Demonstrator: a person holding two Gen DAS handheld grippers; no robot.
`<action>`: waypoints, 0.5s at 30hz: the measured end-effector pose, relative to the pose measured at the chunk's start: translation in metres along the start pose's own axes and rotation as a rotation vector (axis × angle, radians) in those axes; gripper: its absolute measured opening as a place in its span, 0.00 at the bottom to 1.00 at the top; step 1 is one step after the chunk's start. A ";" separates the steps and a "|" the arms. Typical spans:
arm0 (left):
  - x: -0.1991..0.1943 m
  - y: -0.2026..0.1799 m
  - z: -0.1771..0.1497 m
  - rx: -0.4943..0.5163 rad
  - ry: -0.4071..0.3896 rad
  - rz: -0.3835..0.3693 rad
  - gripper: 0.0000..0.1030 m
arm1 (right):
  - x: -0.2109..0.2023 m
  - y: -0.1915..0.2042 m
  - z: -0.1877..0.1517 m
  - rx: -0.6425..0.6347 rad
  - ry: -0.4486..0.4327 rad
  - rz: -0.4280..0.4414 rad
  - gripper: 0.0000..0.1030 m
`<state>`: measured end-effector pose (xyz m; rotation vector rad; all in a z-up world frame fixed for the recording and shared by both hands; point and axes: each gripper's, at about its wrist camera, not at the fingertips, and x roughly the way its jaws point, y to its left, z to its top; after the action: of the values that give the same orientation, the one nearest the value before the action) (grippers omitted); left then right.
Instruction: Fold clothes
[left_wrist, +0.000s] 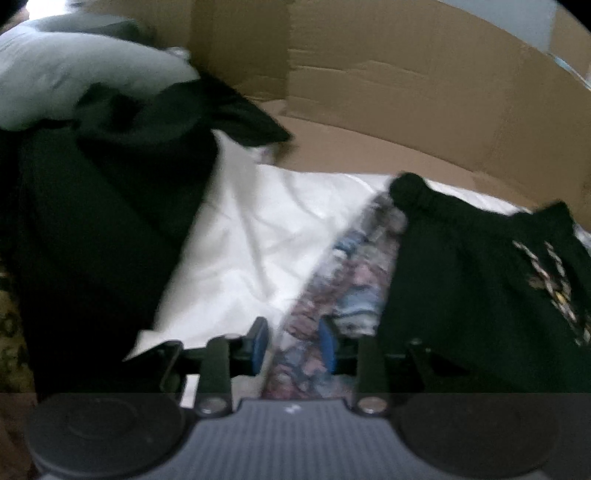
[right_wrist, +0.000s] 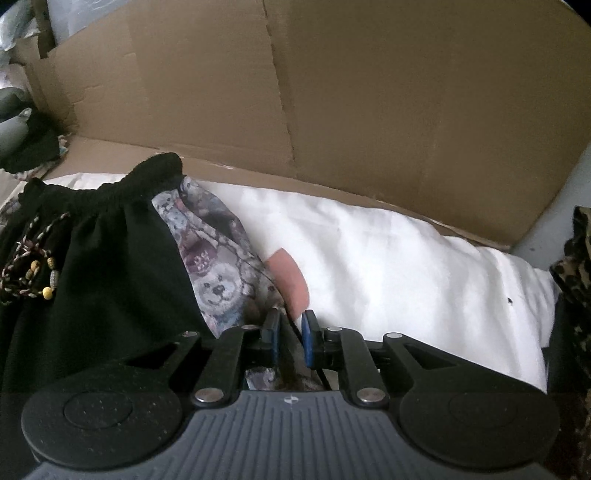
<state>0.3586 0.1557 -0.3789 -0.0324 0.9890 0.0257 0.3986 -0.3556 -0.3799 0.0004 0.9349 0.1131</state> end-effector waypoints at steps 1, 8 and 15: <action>0.000 -0.002 -0.002 0.023 0.002 -0.001 0.29 | 0.001 0.000 0.000 -0.007 0.000 0.005 0.13; 0.001 -0.003 -0.003 0.017 0.004 -0.004 0.29 | 0.000 -0.002 0.005 0.005 -0.019 0.055 0.29; 0.001 -0.006 -0.003 0.048 -0.006 0.020 0.20 | 0.009 0.011 0.005 -0.103 -0.017 0.072 0.36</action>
<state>0.3572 0.1501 -0.3809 0.0215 0.9840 0.0204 0.4074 -0.3438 -0.3838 -0.0600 0.9118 0.2274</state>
